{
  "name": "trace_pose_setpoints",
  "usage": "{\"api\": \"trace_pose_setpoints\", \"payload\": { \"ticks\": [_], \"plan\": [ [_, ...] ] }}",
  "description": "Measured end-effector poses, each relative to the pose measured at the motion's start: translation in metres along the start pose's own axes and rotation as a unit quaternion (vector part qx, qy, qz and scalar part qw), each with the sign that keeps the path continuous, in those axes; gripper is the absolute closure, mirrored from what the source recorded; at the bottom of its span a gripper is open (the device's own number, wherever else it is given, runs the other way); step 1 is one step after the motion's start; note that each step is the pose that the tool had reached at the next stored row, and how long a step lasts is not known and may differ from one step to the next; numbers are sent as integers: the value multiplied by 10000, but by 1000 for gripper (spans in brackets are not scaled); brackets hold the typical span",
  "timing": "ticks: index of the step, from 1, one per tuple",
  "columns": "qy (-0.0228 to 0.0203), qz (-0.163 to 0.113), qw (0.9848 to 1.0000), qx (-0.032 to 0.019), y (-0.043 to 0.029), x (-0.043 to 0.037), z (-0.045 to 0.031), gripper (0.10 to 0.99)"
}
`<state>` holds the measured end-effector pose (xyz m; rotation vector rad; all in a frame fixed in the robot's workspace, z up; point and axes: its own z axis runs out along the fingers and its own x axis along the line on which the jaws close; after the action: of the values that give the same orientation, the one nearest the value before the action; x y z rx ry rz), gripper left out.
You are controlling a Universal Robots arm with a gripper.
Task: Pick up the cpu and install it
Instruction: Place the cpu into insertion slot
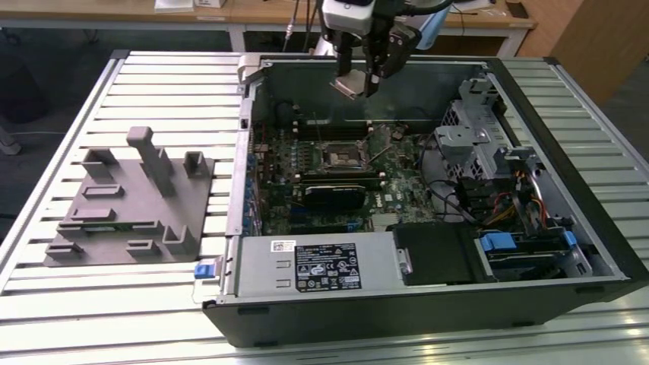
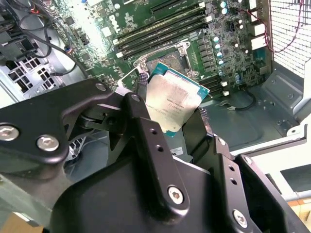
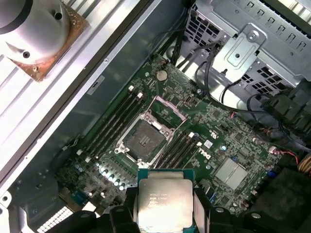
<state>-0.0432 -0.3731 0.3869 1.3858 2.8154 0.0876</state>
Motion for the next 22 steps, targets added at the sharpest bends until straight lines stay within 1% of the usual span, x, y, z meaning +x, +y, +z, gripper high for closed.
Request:
{"api": "trace_pose_setpoints", "payload": {
  "ticks": [22],
  "plan": [
    [-14, 266, 9996, -6, -1, 0, 12, 545]
  ]
}}
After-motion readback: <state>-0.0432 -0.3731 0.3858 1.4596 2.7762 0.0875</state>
